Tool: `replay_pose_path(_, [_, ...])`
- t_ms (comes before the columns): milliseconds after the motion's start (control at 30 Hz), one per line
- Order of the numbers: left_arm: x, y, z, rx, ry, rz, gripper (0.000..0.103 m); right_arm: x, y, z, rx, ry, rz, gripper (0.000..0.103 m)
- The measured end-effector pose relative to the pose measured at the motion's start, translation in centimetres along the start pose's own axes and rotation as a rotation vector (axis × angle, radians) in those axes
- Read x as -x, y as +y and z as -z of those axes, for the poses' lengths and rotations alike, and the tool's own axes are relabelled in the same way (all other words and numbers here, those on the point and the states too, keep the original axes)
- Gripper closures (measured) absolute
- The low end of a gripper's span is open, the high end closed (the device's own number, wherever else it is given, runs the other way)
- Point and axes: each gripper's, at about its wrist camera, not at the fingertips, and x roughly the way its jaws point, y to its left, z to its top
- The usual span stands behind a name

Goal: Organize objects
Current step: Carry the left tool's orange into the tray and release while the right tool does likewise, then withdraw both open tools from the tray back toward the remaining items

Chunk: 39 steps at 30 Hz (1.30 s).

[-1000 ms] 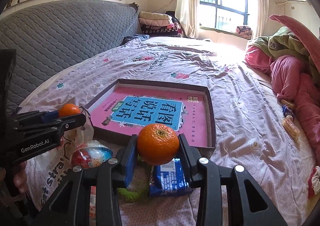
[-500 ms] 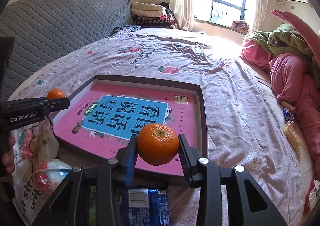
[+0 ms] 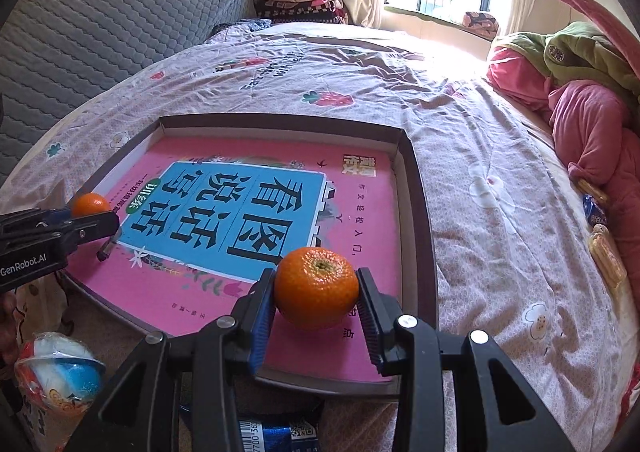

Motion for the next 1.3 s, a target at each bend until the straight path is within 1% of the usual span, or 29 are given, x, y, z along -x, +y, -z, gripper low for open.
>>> replay_pose_path(233, [-0.2, 0.0, 0.0, 0.004, 0.015, -0.011, 0.065, -0.1, -0.1, 0.2, -0.013, 0.005, 0.001, 0.063])
replay_pose_path(367, [-0.2, 0.2, -0.1, 0.012, 0.019, -0.011, 0.052, 0.0, -0.1, 0.1, -0.016, -0.001, 0.007, 0.063])
replay_pose_path(433, [-0.2, 0.3, -0.1, 0.015, 0.025, -0.012, 0.052, 0.3, 0.0, 0.0, -0.009, -0.012, 0.015, 0.063])
replay_pose_path(467, [-0.1, 0.3, -0.1, 0.018, 0.025, -0.012, 0.052, 0.4, 0.1, 0.0, -0.007, -0.019, 0.019, 0.062])
replay_pose_path(533, [0.0, 0.2, -0.2, 0.016, 0.02, -0.019, 0.051, 0.8, 0.1, -0.1, -0.004, -0.029, 0.013, 0.054])
replay_pose_path(567, [0.1, 0.2, -0.2, 0.015, 0.017, -0.018, 0.051, 0.9, 0.2, -0.2, -0.004, -0.033, 0.013, 0.052])
replay_pose_path(600, [0.4, 0.1, -0.2, 0.015, 0.012, -0.017, 0.051, 1.1, 0.2, -0.1, -0.004, -0.039, 0.012, 0.05])
replay_pose_path(667, [0.9, 0.0, -0.3, 0.016, 0.001, -0.012, 0.049, 1.5, 0.2, -0.2, -0.007, -0.05, 0.007, 0.047])
replay_pose_path(767, [2.3, -0.4, -0.5, 0.011, -0.027, -0.006, 0.039, 2.2, 0.2, -0.2, -0.008, -0.07, 0.008, 0.046])
replay_pose_path(867, [4.1, -0.9, -0.5, -0.003, -0.068, -0.007, 0.039, 3.2, 0.4, -0.3, -0.001, -0.096, 0.009, 0.046])
replay_pose_path(1000, [6.4, -1.5, -0.3, -0.015, -0.113, -0.014, 0.039, 4.6, 0.6, -0.4, 0.003, -0.132, -0.003, 0.041])
replay_pose_path(1167, [8.7, -1.6, -0.1, -0.015, -0.157, -0.021, 0.038, 6.6, 0.9, -0.5, 0.004, -0.18, -0.015, 0.039])
replay_pose_path(1300, [10.2, -1.5, 0.3, -0.007, -0.184, -0.022, 0.038, 8.1, 1.0, -0.6, 0.006, -0.223, -0.02, 0.034])
